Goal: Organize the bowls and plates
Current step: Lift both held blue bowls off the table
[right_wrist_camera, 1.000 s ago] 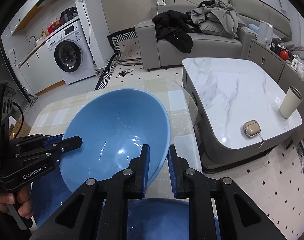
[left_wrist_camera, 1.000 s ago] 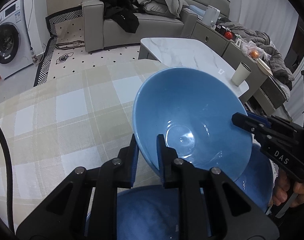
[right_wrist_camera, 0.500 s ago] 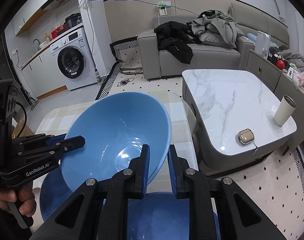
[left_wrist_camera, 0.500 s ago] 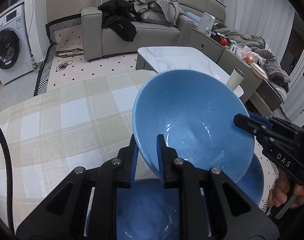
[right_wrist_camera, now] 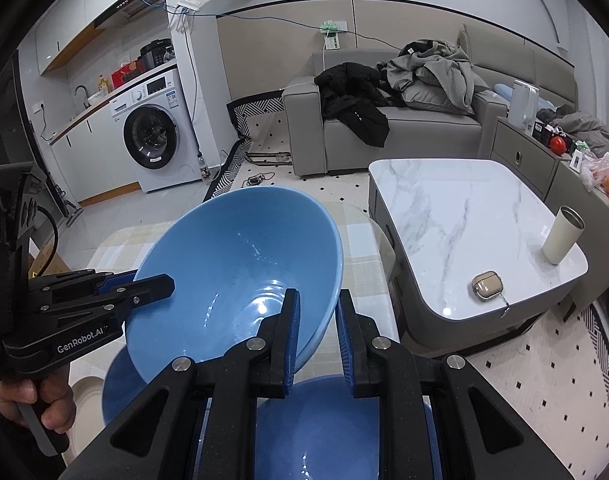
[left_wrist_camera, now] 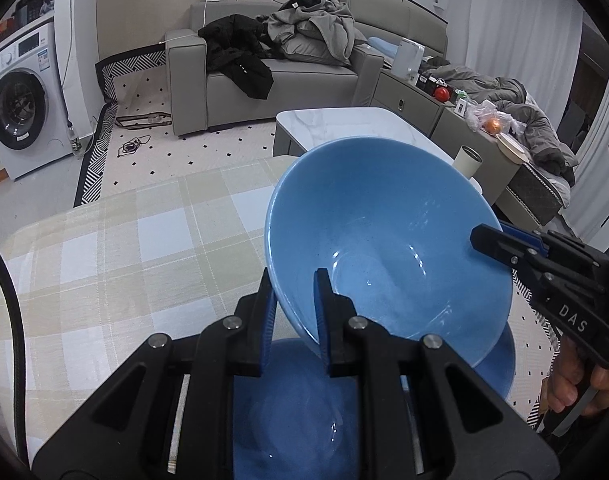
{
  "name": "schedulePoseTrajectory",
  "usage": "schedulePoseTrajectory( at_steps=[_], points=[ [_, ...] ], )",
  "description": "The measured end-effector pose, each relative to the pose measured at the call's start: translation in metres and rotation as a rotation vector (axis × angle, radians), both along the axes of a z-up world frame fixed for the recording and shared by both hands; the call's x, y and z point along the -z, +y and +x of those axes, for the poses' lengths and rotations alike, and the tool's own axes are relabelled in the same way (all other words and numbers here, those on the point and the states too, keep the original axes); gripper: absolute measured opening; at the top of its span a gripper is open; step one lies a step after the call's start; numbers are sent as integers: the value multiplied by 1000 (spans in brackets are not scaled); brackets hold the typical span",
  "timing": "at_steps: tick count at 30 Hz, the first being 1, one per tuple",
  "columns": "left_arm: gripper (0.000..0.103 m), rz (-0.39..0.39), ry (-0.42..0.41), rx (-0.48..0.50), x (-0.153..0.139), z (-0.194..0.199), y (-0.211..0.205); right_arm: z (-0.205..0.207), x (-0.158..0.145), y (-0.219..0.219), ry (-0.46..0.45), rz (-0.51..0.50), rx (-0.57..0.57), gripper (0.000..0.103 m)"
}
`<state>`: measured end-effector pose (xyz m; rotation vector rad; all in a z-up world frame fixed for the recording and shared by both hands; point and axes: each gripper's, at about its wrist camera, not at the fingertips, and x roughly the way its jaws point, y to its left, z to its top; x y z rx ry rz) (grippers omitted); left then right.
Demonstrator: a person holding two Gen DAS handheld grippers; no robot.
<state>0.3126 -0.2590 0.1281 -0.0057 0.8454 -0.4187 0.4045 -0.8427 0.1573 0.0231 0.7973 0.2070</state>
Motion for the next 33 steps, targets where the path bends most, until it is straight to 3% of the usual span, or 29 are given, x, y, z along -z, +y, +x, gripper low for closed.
schedulePoseTrajectory(
  at_steps=[14,33],
  points=[
    [15,-7,-41,-11,-34,-39,14,-30,-22,12,-43,14,-19,19],
    [15,1,-65,-16,-53,-80,32,-62,-33,28,-71,39,-41,19]
  ],
)
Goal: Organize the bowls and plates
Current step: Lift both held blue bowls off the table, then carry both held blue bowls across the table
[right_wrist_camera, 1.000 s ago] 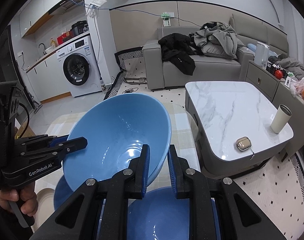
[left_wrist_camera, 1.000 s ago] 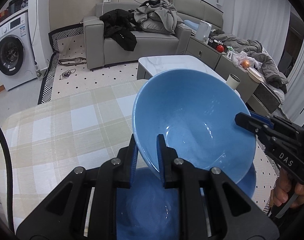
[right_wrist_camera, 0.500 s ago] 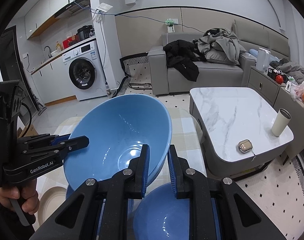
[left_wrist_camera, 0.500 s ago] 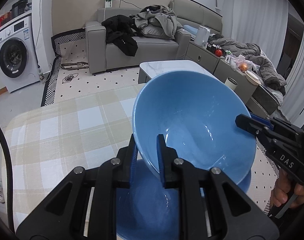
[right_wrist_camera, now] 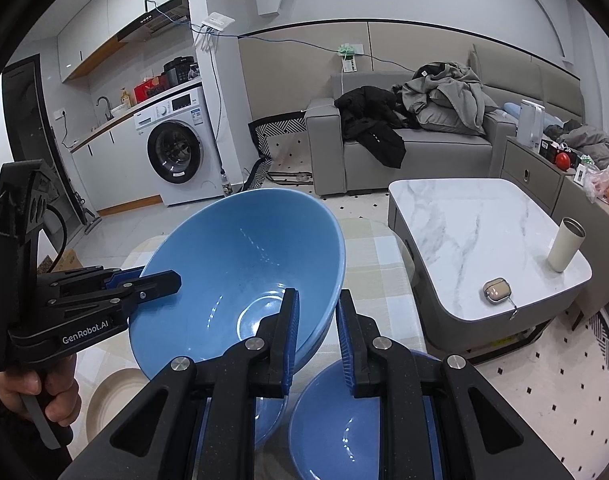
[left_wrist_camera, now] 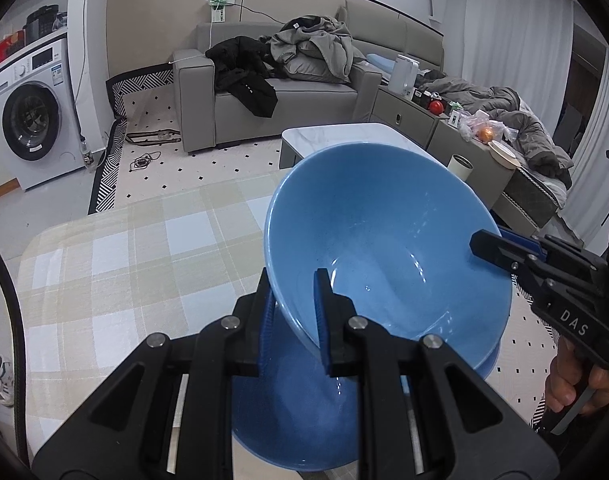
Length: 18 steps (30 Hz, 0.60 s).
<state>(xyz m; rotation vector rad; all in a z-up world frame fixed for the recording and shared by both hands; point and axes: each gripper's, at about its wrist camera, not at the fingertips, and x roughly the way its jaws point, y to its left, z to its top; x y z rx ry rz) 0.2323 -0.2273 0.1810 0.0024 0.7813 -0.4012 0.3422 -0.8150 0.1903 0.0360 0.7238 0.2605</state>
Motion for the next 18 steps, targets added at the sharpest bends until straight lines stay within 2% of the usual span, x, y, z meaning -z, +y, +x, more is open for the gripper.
schedulePoseTrajectory(
  at_steps=[8,18],
  points=[
    [15,7,2,-9,0,-14,4,-17,3,7,0,9,-20,20],
    [15,24,10,-7,15,-35,11,-30,11,9,11,26,-33,20]
  ],
)
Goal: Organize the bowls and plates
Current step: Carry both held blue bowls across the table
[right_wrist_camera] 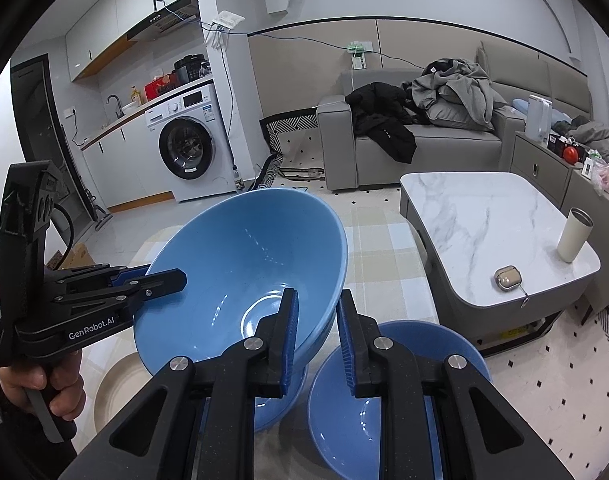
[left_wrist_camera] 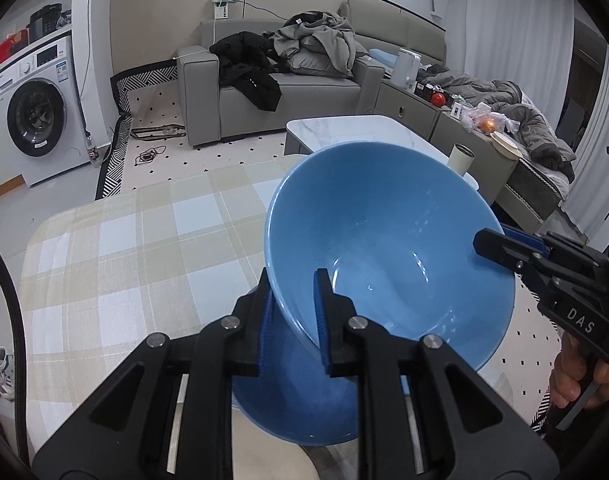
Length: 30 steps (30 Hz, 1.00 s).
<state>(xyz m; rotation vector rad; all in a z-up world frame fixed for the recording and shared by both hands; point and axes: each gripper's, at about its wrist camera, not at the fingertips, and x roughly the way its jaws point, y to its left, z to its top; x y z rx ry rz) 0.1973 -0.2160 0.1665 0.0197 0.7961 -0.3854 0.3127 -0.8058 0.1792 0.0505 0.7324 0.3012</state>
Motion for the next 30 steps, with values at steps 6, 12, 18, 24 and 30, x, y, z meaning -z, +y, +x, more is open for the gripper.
schedulePoseTrajectory(
  at_steps=[6,12,18,24,30],
  points=[
    [15,2,22,-15,12,-1,6,-1,10,5,22,5,-9,20],
    [15,12,39,-24,26,1,15,-3,22,15,49,0,-26,20],
    [15,6,61,-29,42,3,26,-5,33,23,67,-10,-35,20],
    [15,-1,82,-39,59,5,36,-2,43,29,90,-14,-44,20],
    [15,6,101,-55,75,7,41,-2,55,34,102,-33,-52,20]
  ],
)
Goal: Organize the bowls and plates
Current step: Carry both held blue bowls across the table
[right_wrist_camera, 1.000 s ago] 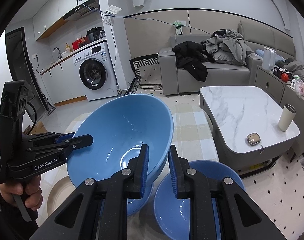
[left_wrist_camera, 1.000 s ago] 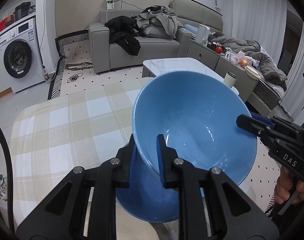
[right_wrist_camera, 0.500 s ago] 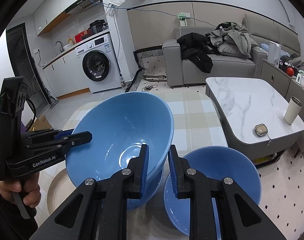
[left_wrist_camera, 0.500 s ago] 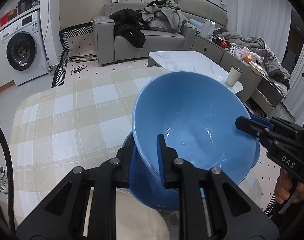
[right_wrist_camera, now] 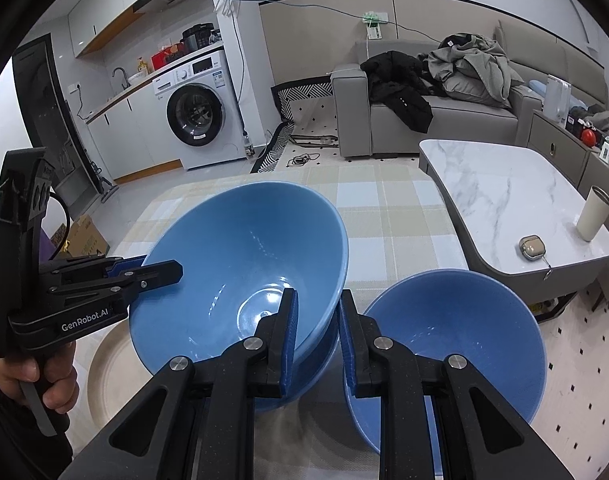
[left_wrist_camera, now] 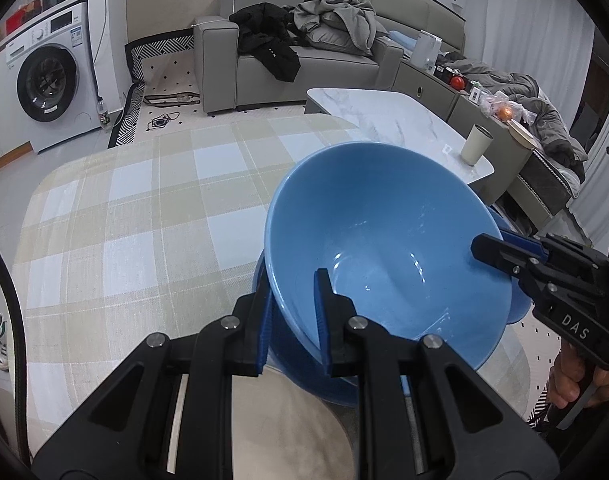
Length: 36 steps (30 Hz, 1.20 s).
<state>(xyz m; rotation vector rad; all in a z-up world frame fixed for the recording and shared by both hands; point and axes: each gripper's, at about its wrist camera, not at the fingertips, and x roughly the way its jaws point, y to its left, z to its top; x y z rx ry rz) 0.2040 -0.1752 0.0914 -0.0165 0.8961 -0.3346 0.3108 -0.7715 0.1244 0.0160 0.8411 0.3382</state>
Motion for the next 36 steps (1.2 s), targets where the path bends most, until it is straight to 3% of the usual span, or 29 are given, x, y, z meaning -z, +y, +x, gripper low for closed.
schedulePoseTrajectory(
  at_steps=[6,15,36],
  points=[
    [15,-8,21,-8,15,4,3,1,8,3,26,-5,-4,20],
    [15,41,13,-23,33,8,1,-2,22,13,35,-56,-10,20],
    [18,145,-19,-21,46,4,-7,0,39,27,36,-140,-13,21]
  ],
)
